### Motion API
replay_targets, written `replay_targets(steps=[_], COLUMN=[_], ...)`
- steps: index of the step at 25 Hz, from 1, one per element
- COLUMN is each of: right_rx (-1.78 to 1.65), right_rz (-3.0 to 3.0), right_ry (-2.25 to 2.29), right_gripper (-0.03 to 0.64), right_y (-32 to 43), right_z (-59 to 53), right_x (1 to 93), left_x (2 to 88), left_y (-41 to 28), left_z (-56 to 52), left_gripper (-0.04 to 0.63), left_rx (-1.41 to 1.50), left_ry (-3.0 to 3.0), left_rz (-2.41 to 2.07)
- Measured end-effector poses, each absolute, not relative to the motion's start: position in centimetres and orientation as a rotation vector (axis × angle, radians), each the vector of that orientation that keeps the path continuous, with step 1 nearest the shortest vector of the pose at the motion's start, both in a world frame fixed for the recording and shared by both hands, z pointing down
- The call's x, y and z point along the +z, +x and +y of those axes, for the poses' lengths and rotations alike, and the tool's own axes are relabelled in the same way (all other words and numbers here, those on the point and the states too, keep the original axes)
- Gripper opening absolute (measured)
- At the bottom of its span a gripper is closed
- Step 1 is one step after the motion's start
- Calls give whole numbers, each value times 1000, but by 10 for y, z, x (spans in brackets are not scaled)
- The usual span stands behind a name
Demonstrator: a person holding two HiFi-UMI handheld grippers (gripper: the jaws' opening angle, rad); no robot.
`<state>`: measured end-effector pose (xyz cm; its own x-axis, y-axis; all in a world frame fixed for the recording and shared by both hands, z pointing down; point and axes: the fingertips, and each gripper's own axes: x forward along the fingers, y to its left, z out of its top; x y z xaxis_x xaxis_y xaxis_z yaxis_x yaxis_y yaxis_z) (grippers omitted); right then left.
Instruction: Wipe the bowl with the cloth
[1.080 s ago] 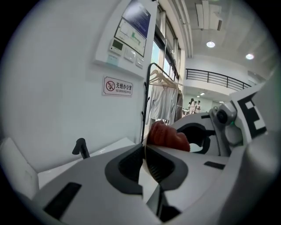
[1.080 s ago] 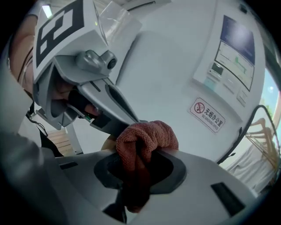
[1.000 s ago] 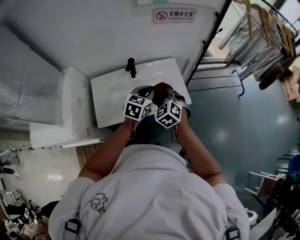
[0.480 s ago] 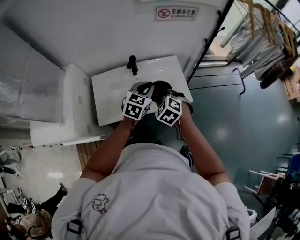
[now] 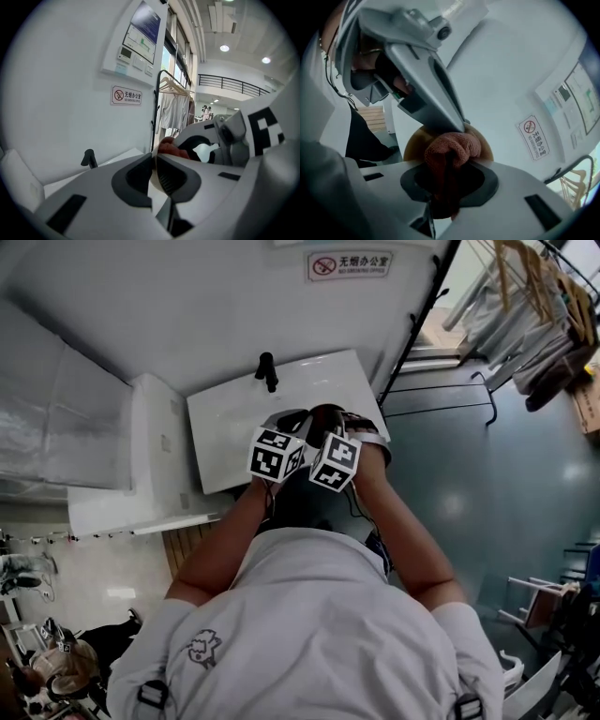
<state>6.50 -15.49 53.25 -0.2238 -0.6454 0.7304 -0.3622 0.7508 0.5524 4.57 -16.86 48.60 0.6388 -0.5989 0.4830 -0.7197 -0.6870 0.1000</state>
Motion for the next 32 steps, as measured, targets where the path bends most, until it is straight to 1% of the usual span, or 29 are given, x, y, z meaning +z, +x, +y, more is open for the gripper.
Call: replay_targets(steps=[8, 14, 22, 27, 32], right_rx=[-299, -359, -379, -396, -396], right_rz=[-1956, -1853, -1797, -1845, -1866], right_ry=[604, 469, 683, 728, 624], right_gripper=[103, 100, 100, 100, 100], right_y=[44, 53, 94, 74, 51], right_z=[-128, -106, -140, -144, -132], right_x=[544, 553, 533, 524, 533], left_x=[484, 496, 508, 497, 483], left_y=[47, 38, 40, 58, 51], left_z=[-169, -178, -175, -168, -176], left_gripper=[29, 28, 35, 23, 23], left_rx=[608, 724, 668, 612, 553], left_ry=[2610, 2622, 2523, 2546, 2561], left_rz=[-1096, -1146, -1066, -993, -1063])
